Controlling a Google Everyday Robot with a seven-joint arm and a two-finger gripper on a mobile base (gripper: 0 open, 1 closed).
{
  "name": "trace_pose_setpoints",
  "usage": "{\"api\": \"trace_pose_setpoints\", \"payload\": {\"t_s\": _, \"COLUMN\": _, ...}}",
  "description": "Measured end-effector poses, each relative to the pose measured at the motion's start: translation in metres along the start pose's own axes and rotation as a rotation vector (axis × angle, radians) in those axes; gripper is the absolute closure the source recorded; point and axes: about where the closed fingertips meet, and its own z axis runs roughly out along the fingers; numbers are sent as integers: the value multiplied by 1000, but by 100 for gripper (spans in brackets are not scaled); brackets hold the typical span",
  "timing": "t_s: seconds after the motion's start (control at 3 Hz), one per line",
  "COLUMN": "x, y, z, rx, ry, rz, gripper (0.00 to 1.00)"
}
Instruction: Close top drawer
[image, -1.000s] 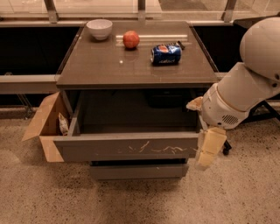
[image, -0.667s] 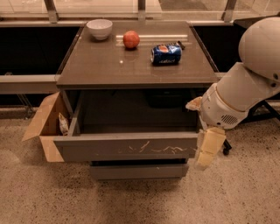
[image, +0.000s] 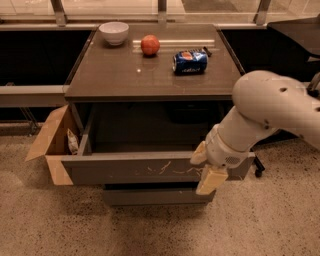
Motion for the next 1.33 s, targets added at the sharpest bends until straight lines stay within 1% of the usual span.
{"api": "trace_pose_setpoints", "payload": {"t_s": 0.33, "x": 5, "y": -5, "z": 34, "rx": -18, "ry": 2, "rz": -20, "gripper": 65}}
{"api": "trace_pose_setpoints", "payload": {"t_s": 0.67, "x": 18, "y": -26, "z": 61, "rx": -13, "ry": -2, "rz": -15, "gripper": 89}}
{"api": "trace_pose_setpoints", "payload": {"t_s": 1.0, "x": 30, "y": -52, "z": 79, "rx": 13, "ry": -4, "rz": 15, "gripper": 86}}
{"api": "trace_pose_setpoints", "payload": {"t_s": 1.33, "x": 36, "y": -70, "z": 88, "rx": 29, "ry": -7, "rz": 33, "gripper": 61}}
